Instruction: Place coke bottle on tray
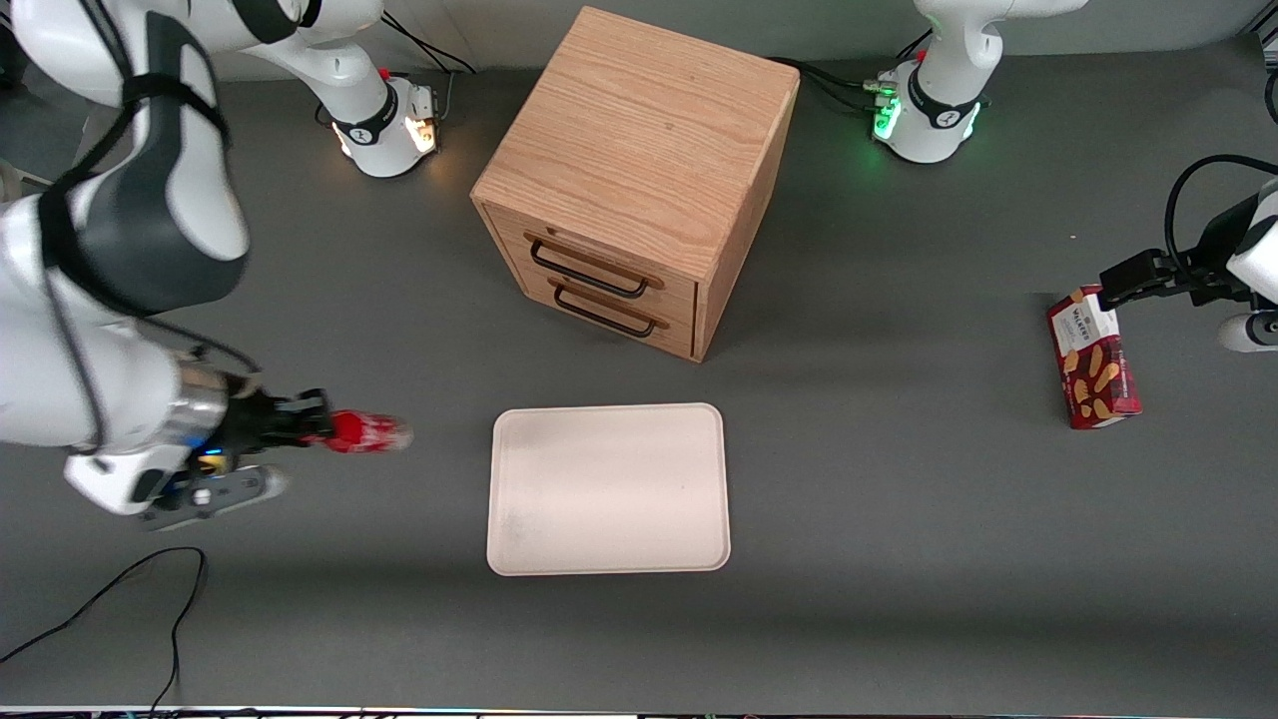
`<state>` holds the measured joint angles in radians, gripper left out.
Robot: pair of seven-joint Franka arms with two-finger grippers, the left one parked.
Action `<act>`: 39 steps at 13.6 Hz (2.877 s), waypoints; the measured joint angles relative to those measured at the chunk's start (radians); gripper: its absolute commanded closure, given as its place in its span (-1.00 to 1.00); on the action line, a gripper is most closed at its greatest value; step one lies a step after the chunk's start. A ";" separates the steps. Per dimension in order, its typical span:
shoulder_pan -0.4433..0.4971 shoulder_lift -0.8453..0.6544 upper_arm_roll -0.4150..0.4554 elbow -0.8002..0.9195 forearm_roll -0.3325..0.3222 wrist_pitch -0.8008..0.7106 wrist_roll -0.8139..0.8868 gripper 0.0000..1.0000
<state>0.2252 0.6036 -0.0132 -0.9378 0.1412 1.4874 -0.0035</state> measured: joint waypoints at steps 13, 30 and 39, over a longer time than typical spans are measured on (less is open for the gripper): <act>0.014 0.234 0.205 -0.021 -0.224 0.399 0.143 1.00; 0.016 0.221 0.210 -0.091 -0.252 0.567 0.205 -1.00; -0.030 -0.356 -0.018 -0.507 -0.046 0.264 0.176 -1.00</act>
<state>0.1951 0.2477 -0.0316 -1.4445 0.0953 1.7511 0.1724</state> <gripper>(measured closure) 0.000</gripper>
